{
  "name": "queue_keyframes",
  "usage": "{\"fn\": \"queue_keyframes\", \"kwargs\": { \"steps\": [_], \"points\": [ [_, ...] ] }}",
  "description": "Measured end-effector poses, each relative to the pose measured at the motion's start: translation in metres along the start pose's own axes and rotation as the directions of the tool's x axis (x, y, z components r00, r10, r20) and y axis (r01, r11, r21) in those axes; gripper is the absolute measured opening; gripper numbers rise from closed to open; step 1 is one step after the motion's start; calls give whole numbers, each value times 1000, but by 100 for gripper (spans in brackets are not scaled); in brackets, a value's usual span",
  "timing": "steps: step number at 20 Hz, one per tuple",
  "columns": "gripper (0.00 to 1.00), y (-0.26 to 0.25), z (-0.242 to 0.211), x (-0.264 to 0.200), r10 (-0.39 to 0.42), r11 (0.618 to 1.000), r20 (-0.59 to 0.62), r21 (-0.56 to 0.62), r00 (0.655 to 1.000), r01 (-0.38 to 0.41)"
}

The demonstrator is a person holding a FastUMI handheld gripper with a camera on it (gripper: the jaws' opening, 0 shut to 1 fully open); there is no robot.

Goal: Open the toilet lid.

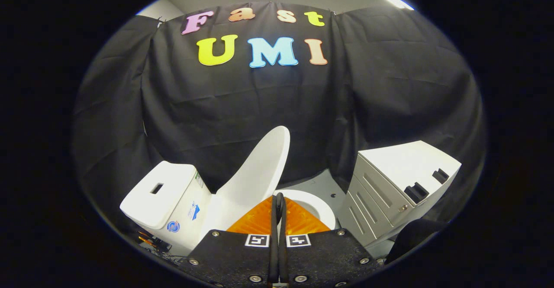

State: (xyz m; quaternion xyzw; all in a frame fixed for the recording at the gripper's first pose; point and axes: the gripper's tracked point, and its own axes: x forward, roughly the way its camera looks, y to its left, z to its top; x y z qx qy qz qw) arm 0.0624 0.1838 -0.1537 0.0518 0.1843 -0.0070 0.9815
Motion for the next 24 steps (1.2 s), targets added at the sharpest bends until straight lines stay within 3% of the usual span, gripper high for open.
{"fn": "queue_keyframes", "kwargs": {
  "steps": [12,24],
  "points": [
    [0,77,35,-21,58,993,104,-112,993,-46],
    [0,168,50,-39,203,970,144,-161,969,-180]
  ]
}}
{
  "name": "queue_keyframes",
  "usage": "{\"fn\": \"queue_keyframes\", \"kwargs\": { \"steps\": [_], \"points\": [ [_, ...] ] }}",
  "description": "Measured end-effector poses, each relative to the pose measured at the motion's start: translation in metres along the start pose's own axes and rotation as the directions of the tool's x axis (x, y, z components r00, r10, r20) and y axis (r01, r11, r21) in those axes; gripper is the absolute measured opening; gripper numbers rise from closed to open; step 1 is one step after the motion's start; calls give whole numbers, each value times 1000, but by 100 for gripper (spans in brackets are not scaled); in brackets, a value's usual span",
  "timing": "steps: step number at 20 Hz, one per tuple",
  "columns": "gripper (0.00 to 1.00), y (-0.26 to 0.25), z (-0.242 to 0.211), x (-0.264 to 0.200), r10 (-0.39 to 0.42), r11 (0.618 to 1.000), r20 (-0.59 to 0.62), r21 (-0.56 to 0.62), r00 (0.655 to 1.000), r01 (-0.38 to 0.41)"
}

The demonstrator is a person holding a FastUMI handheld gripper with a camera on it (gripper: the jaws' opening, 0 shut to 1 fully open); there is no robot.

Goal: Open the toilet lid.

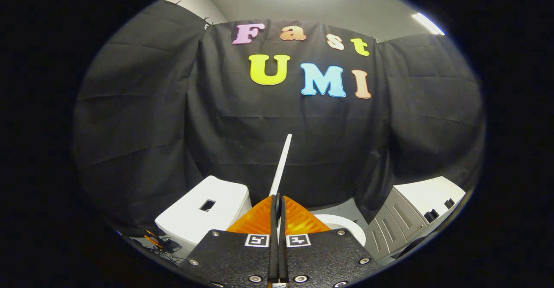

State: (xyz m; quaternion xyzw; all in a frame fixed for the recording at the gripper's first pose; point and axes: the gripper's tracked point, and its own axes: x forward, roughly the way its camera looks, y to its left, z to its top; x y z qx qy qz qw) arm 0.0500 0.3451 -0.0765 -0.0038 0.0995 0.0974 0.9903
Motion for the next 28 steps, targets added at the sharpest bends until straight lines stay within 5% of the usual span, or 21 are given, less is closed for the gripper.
{"fn": "queue_keyframes", "kwargs": {
  "steps": [13,21,28],
  "points": [
    [0,87,2,3,133,991,-20,24,991,-132],
    [1,136,-4,7,229,970,-45,-74,972,-232],
    [4,150,-7,6,292,956,-11,1,956,-292]
  ]
}}
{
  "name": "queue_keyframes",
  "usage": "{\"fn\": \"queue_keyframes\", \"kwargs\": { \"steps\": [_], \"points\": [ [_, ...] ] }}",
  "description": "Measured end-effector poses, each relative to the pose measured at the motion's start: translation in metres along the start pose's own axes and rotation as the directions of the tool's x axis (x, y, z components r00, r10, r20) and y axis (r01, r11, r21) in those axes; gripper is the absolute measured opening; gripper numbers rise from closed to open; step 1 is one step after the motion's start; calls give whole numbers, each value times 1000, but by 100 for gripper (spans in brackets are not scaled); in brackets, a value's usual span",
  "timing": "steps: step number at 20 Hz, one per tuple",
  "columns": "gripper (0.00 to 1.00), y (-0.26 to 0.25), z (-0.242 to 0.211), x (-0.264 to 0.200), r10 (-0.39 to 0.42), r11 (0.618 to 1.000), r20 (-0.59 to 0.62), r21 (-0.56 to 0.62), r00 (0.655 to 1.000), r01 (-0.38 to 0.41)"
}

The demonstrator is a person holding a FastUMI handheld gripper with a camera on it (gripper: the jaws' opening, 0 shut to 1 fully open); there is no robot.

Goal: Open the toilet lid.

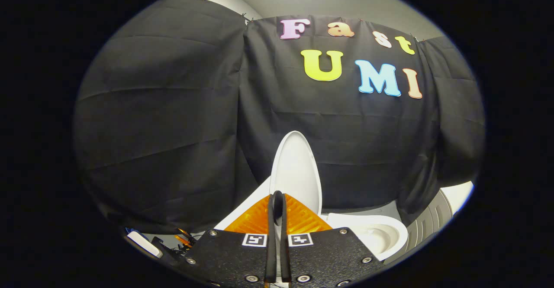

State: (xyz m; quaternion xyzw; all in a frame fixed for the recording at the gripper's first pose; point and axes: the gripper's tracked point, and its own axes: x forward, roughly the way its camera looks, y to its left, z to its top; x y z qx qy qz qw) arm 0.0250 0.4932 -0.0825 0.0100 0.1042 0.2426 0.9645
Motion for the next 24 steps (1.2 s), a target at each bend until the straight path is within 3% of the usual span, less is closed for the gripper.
{"fn": "queue_keyframes", "kwargs": {
  "steps": [2,5,9,16,19,24],
  "points": [
    [13,6,0,0,73,994,25,77,997,-74],
    [49,-22,20,-6,74,954,119,281,990,-105],
    [96,-69,47,-23,20,928,210,360,978,-96],
    [95,-172,72,-36,-94,954,237,300,967,19],
    [96,-211,66,-35,-120,961,180,266,976,69],
    [96,-273,70,-57,-150,987,164,74,975,140]
  ]
}}
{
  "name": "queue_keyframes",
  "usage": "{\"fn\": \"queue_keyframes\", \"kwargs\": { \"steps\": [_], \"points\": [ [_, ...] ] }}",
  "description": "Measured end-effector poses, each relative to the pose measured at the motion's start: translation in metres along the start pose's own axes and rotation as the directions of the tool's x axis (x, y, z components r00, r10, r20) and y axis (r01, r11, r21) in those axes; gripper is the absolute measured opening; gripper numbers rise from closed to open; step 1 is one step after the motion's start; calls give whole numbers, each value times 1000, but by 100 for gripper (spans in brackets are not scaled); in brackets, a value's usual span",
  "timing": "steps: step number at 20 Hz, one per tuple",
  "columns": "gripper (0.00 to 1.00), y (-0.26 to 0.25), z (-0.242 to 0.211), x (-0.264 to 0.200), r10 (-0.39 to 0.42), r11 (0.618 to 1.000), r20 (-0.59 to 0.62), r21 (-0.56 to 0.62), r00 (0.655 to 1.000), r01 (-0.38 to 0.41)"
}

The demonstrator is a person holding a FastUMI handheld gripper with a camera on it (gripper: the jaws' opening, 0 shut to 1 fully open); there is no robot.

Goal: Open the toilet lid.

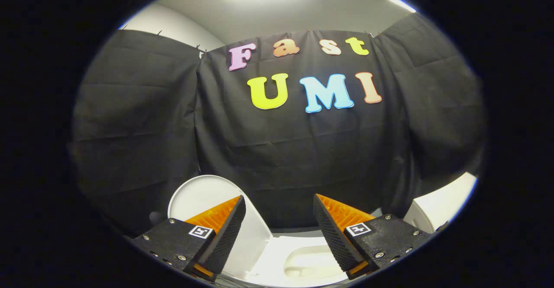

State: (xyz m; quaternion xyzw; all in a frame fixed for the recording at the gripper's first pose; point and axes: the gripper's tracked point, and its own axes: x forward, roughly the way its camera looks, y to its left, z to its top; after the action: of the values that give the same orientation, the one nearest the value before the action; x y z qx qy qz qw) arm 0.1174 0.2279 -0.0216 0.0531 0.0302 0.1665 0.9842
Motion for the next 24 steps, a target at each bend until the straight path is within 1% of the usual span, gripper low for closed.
{"fn": "queue_keyframes", "kwargs": {
  "steps": [2,5,8,11,13,18,22,24],
  "points": [
    [96,-26,8,-9,-19,999,23,-39,1000,20],
    [96,-52,13,-25,-15,999,47,-40,999,17],
    [96,-92,24,-46,-69,994,84,-74,994,75],
    [96,-120,31,-67,-106,991,128,-74,986,116],
    [96,-143,22,-72,-142,987,124,-56,982,150],
    [96,-168,-2,-94,-182,979,74,-80,981,188],
    [96,-170,-7,-97,-168,985,67,-13,983,169],
    [96,-173,-4,-106,-184,981,75,-43,980,187]
  ]
}}
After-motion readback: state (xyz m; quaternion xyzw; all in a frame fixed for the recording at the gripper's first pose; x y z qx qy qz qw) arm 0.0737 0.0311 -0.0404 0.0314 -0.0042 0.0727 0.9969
